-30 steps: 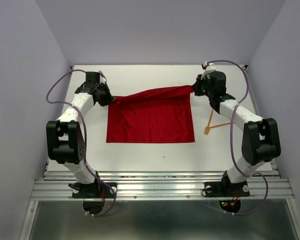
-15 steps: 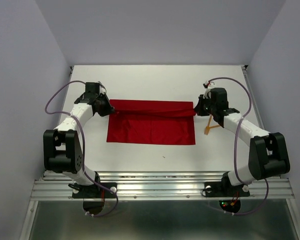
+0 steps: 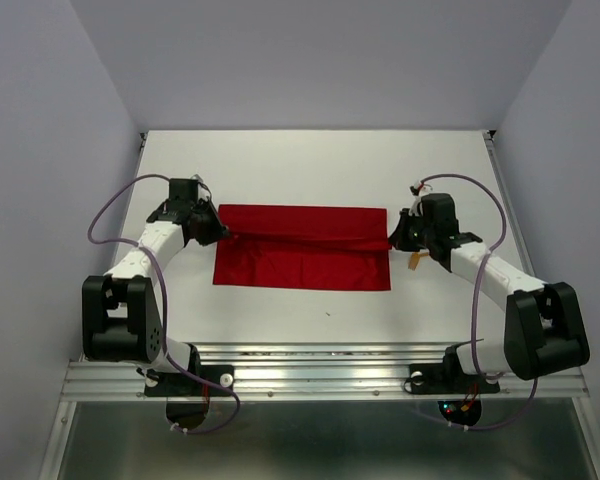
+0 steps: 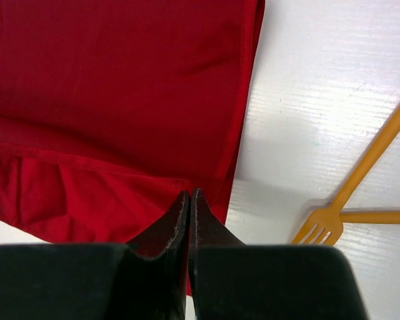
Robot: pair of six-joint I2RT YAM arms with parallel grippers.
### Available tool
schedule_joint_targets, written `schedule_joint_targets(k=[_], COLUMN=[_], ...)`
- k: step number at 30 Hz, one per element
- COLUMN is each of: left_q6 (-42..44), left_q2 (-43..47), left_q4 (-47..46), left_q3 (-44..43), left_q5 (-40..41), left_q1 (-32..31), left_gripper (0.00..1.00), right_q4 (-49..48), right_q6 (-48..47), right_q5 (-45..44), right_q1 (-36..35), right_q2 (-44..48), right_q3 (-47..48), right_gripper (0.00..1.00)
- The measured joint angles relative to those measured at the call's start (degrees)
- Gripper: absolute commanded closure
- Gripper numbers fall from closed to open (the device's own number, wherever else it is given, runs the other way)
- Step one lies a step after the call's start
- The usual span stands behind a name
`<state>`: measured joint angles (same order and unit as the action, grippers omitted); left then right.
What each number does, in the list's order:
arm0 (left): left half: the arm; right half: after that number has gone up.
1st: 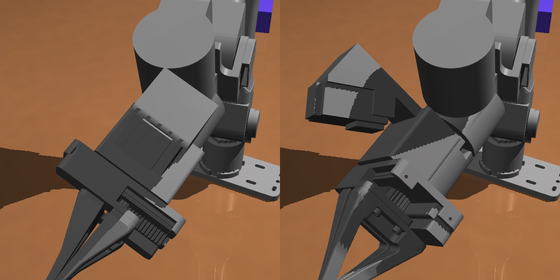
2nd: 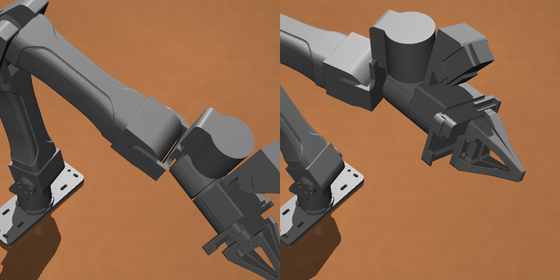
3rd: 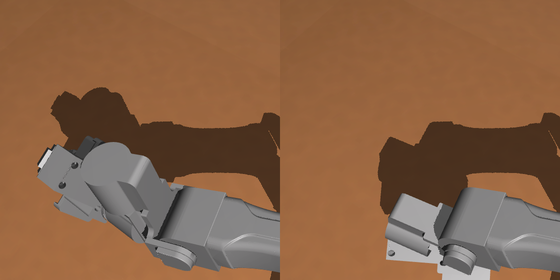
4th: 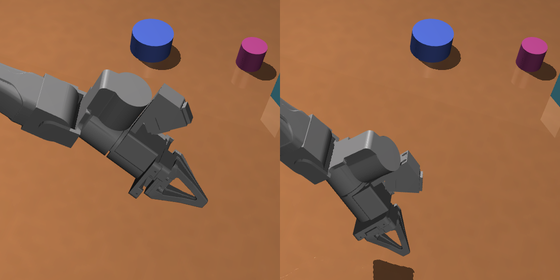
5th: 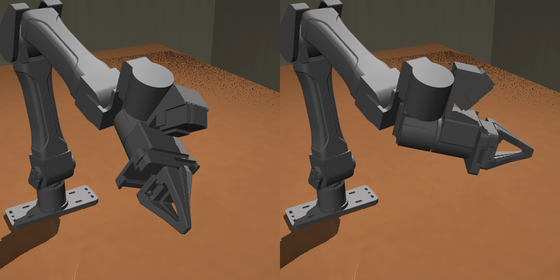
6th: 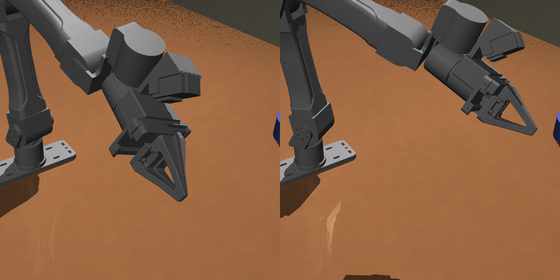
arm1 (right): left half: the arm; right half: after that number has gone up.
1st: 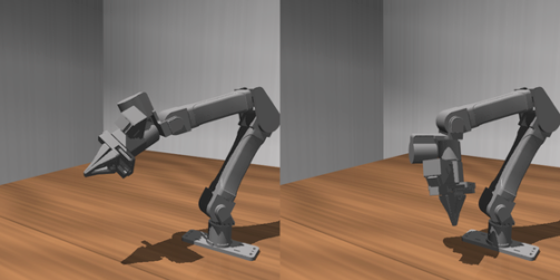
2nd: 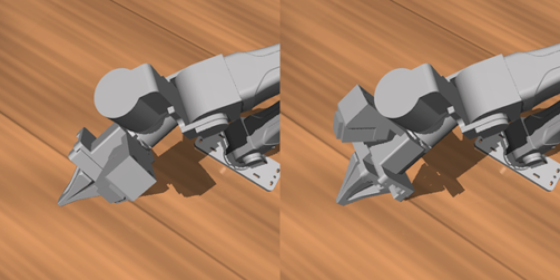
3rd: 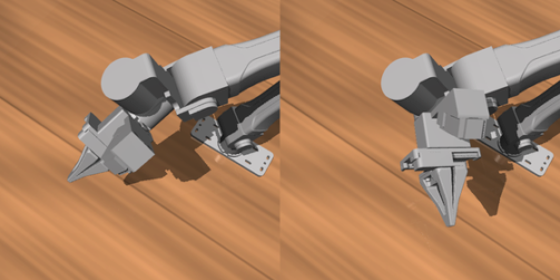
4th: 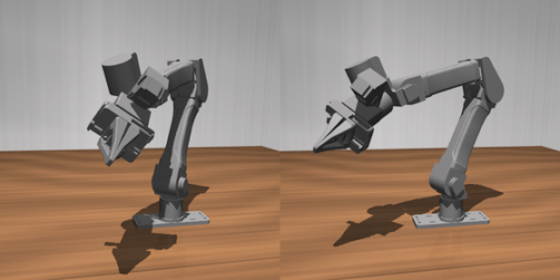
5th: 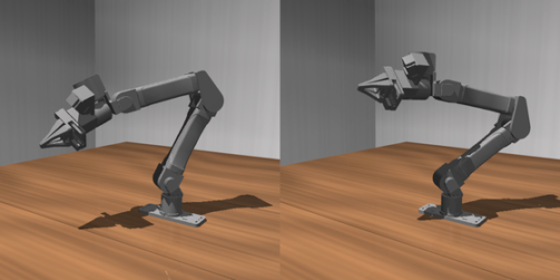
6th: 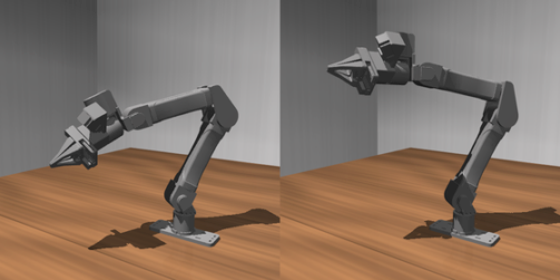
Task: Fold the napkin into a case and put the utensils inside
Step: Fold and flatten the napkin at the center of the board.
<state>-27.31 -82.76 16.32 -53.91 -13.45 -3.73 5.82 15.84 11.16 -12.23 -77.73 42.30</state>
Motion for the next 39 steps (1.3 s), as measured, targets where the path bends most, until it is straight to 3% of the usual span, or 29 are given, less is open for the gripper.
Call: schedule_joint_targets(k=[3, 7, 9, 11, 16, 20, 24, 27, 29, 31, 33, 35, 39], left_q6=[-0.1, -0.6, -1.3, -2.1, -3.6, -4.8, -5.8, -6.3, -6.4, -6.9, -7.0, -7.3, -7.7], left_q2=[0.2, 0.2, 0.2, 0.2, 0.1, 0.9, 4.0, 6.0, 5.6, 4.2, 2.1, -0.7, -6.2], left_q4=[-0.3, -0.5, -0.7, -0.8, 0.5, 2.1, 3.8, 3.7, 3.4, 3.0, 2.4, 2.1, 0.6], left_q3=[1.2, 2.4, 3.3, 4.1, 4.8, 4.0, 1.8, -1.2, -2.6, -3.3, -3.3, -3.3, -3.1], left_q5=[0.0, 0.2, 0.3, 0.4, 2.6, 6.0, 10.4, 13.7, 15.0, 15.6, 15.7, 15.1, 14.6], left_q1=[0.0, 0.0, 0.0, 0.0, 0.1, 0.1, 0.0, -0.9, -2.6, -4.9, -6.9, -8.2, -8.3], left_gripper=[1.0, 1.0, 1.0, 0.83, 0.39, 0.32, 0.33, 0.39, 0.51, 0.55, 0.68, 0.73, 0.76], right_q4=[0.4, 0.5, -0.3, -0.3, -0.1, -0.2, 0.7, 0.8, 0.1, -0.1, -0.3, -0.7, -1.2], right_q6=[0.1, 0.5, 0.7, 0.7, 1.9, 2.4, 3.1, 3.9, 4.8, 5.3, 6.4, 7.1, 8.5], right_q5=[0.0, 0.0, 0.5, 1.3, 2.7, 1.3, -0.3, -0.2, -0.3, -0.4, -1.0, -1.6, -4.0], right_q1=[-0.2, -0.6, -0.6, -0.6, -0.6, -0.6, -0.6, -1.3, -3.6, -5.1, -7.4, -8.6, -9.2], right_q2=[0.4, 0.6, 1.6, 3.4, 7.8, 9.1, 8.7, 5.6, 2.4, 1.2, -1.0, -3.0, -7.6], right_q3=[-0.1, -0.9, -2.8, -5.4, -9.8, -9.8, -8.6, -5.6, -3.6, -3.1, -2.2, -1.6, -0.4], right_gripper=[0.99, 0.87, 0.69, 0.52, 0.45, 0.46, 0.55, 0.56, 0.63, 0.66, 0.75, 0.84, 0.88])
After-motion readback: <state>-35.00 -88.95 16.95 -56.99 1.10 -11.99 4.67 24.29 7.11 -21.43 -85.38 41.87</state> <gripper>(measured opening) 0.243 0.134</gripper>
